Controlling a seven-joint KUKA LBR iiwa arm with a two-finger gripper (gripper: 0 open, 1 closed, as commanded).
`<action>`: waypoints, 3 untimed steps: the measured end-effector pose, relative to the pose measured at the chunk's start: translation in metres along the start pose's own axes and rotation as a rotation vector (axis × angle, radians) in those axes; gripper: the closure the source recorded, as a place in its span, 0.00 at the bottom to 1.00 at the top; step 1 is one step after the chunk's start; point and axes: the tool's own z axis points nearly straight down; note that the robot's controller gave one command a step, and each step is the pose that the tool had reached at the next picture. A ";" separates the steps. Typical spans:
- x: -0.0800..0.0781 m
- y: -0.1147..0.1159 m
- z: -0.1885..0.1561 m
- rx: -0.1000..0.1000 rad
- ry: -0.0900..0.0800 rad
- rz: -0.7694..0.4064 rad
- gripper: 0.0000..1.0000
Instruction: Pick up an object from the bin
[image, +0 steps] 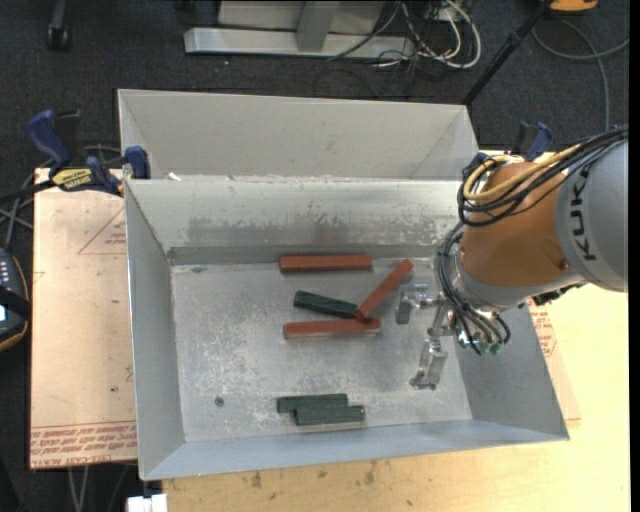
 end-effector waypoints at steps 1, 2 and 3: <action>-0.002 0.000 -0.004 0.001 -0.008 -0.002 0.00; -0.066 0.038 0.051 0.002 -0.019 -0.074 0.00; -0.076 0.053 0.036 0.000 -0.012 0.008 0.00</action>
Offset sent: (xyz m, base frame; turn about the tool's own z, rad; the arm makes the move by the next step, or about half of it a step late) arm 0.0698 0.0432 -0.0623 -0.0825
